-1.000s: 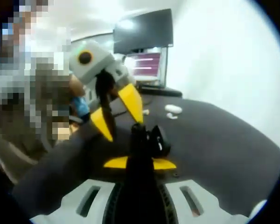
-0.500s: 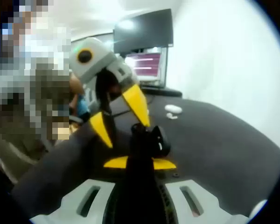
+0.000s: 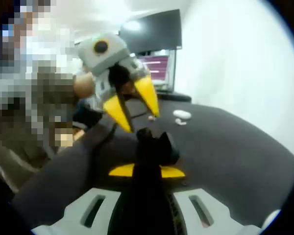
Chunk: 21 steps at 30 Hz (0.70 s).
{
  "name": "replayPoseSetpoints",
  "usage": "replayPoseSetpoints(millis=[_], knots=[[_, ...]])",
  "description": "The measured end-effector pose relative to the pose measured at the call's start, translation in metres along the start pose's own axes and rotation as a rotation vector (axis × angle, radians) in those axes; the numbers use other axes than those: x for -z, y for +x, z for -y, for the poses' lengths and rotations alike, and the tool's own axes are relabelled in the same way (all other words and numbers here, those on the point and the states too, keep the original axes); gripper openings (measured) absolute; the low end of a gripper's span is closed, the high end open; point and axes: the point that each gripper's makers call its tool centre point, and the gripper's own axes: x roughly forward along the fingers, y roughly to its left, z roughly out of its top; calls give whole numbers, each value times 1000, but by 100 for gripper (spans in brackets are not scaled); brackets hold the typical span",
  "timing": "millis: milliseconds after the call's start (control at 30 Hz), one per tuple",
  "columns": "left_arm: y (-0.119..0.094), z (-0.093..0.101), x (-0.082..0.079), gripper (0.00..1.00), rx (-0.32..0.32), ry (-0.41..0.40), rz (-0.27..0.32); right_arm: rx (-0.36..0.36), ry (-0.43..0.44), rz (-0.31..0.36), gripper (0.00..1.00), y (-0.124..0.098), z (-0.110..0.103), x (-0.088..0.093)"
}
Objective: Pick up three earphones and place each one into its charging case using tactile feedback, ensure that each earphone is properly inserted and securely positioned inside the case.
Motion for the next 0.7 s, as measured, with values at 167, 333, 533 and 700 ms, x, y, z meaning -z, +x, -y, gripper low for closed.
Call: replayPoseSetpoints(millis=[167,333,533,700], knots=[[7,2,6,10,8,0,-14,0,0,0,19,0,0,0],[3,-6,-1,10,1,-11,4,-1,0,-1,19,0,1,0],[3,-6,1,10,-1,0,-8,-1,0,-1,19,1,0,0],[5,0,6,13,3,34,-35,0,-1,0,19,1,1,0]])
